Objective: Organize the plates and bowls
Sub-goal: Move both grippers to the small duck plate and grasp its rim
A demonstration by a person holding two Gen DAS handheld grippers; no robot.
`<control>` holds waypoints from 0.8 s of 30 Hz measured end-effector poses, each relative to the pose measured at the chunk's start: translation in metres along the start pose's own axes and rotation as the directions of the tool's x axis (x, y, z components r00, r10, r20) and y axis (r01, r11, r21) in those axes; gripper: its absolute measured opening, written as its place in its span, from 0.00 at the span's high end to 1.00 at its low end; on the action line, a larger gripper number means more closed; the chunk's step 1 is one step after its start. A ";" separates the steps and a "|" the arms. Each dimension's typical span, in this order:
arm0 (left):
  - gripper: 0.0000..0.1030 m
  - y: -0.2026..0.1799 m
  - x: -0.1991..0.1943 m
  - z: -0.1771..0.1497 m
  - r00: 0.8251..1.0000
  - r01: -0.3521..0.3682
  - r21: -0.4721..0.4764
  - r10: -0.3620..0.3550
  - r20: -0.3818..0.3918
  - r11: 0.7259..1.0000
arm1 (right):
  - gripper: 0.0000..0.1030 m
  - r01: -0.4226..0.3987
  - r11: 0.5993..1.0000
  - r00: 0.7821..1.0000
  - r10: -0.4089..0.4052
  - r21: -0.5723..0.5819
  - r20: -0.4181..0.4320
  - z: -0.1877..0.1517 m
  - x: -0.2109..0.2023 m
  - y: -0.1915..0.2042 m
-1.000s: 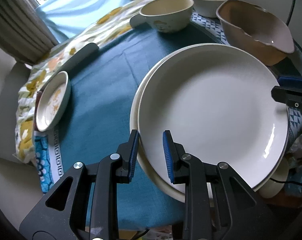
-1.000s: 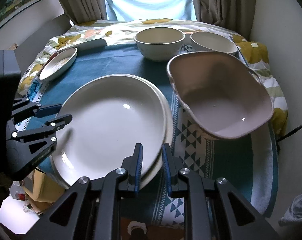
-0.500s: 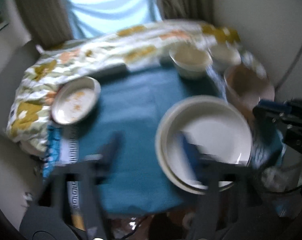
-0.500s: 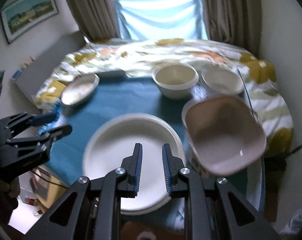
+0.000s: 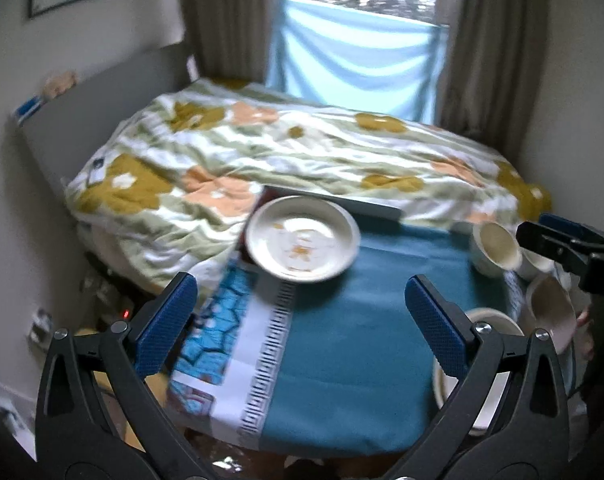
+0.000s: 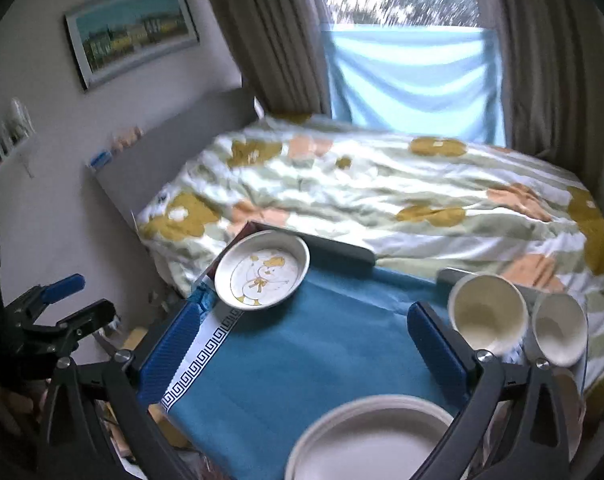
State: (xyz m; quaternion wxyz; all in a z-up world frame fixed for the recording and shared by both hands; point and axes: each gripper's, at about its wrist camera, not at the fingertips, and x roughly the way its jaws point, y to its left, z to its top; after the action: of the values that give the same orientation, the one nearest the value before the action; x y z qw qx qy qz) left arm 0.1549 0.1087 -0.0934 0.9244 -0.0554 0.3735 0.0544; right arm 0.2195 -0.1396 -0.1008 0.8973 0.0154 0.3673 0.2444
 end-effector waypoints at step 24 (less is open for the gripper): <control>0.53 0.068 0.240 -0.017 0.944 0.032 -0.301 -0.128 -0.303 0.953 | 0.49 -0.139 0.989 0.900 0.104 -0.052 -0.423 0.030 0.295 -0.020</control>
State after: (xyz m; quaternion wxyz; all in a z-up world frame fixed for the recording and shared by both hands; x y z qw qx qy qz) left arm 0.3059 0.1874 -0.2770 0.8348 -0.2148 0.5032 0.0613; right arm 0.4282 -0.0195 -0.2749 0.7802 -0.0511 0.5395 0.3123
